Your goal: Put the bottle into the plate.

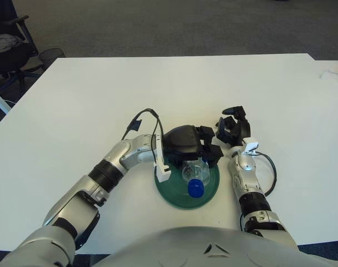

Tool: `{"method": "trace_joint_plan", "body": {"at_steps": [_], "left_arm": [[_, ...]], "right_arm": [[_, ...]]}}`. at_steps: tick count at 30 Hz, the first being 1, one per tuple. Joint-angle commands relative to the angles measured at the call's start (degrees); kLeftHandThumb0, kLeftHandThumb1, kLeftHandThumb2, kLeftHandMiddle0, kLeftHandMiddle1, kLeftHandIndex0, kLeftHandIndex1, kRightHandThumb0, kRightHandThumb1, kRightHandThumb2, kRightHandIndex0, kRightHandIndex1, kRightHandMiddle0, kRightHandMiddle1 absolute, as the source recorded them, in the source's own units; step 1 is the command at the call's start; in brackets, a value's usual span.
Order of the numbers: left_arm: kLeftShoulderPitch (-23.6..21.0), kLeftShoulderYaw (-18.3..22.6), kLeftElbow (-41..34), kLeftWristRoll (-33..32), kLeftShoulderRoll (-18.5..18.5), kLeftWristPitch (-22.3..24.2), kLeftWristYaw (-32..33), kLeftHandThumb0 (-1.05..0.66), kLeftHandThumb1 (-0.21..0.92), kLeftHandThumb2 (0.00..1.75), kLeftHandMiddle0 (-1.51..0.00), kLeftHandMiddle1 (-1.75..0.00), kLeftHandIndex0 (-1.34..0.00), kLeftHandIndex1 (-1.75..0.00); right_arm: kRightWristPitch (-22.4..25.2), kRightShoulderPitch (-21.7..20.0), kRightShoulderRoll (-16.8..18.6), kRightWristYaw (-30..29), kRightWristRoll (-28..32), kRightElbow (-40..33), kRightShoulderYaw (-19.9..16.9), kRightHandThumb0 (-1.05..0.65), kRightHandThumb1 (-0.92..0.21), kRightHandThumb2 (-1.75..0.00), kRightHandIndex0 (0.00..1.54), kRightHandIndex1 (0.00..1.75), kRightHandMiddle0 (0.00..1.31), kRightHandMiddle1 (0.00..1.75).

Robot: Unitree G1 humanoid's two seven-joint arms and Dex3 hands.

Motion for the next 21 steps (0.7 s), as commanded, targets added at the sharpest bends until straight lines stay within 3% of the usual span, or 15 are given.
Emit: {"method": "trace_joint_plan", "body": {"at_steps": [1,5,6,7,9,11,12,14,17,21], "left_arm": [[1.05,1.90,-0.18,0.23,0.79,0.93,1.42,-0.51,0.23,1.43,-1.11,-1.75,-0.68,-1.75],[-1.42,1.36,5.23,1.36,1.40,-1.10,2.51,-0.43,0.52,1.05,-0.69,-1.75,-0.45,-1.75],[-2.34,1.00,6.74,1.86,1.53,-1.64,2.66,-0.62,0.67,0.90,-0.47,-1.75,-0.30,-1.74],[-4.15,0.05,10.94,4.76,1.38,-2.96,5.88,-0.69,0.72,0.84,-0.39,-1.75,-0.24,-1.74],[-6.50,-1.05,15.46,9.50,1.37,-4.72,11.14,-0.90,0.84,0.72,-0.16,-1.37,-0.10,-1.52],[-7.87,-1.61,16.95,12.47,1.61,-5.67,14.57,-0.97,0.88,0.70,-0.08,-0.96,-0.05,-1.17],[-8.19,-1.54,15.71,14.04,2.22,-5.64,15.68,-0.99,0.89,0.69,-0.07,-0.88,-0.04,-1.09],[-8.45,-1.54,13.43,17.12,3.50,-5.07,17.90,-1.02,0.91,0.69,-0.03,-0.47,-0.02,-0.69],[-10.51,-0.65,11.08,20.03,5.81,-5.03,20.47,-1.04,0.92,0.67,-0.01,-0.17,0.00,-0.35],[-12.56,0.16,8.82,21.12,7.39,-4.34,21.34,-1.05,0.92,0.60,0.00,-0.03,0.00,-0.13]], "right_arm": [[2.62,2.61,0.02,-0.24,0.17,1.67,-0.29,0.00,-0.54,-1.05,0.47,1.70,0.22,1.75],[2.60,2.67,0.10,-0.84,-0.34,1.38,-0.16,0.00,-0.54,-1.05,0.46,1.70,0.23,1.75],[2.64,2.67,0.12,-1.17,-0.62,1.29,-0.11,0.00,-0.55,-1.04,0.46,1.70,0.23,1.75],[2.62,2.69,0.15,-1.87,-1.24,1.28,0.01,0.00,-0.55,-1.04,0.45,1.70,0.23,1.75],[2.48,2.68,0.19,-3.14,-2.30,1.44,0.22,0.00,-0.55,-1.03,0.45,1.70,0.23,1.75],[2.32,2.65,0.22,-4.01,-3.01,1.64,0.34,0.00,-0.55,-1.03,0.45,1.70,0.23,1.75],[2.18,2.57,0.21,-4.60,-3.53,1.92,0.42,0.00,-0.55,-1.03,0.45,1.69,0.23,1.75],[2.00,2.42,0.16,-5.48,-4.32,2.40,0.55,0.00,-0.55,-1.03,0.45,1.69,0.22,1.75],[1.09,2.00,0.01,-5.80,-4.63,3.39,0.61,0.00,-0.56,-1.03,0.45,1.70,0.21,1.75],[-0.28,1.60,-0.20,-5.23,-4.31,4.18,0.51,0.00,-0.57,-1.02,0.45,1.71,0.20,1.75]]}}
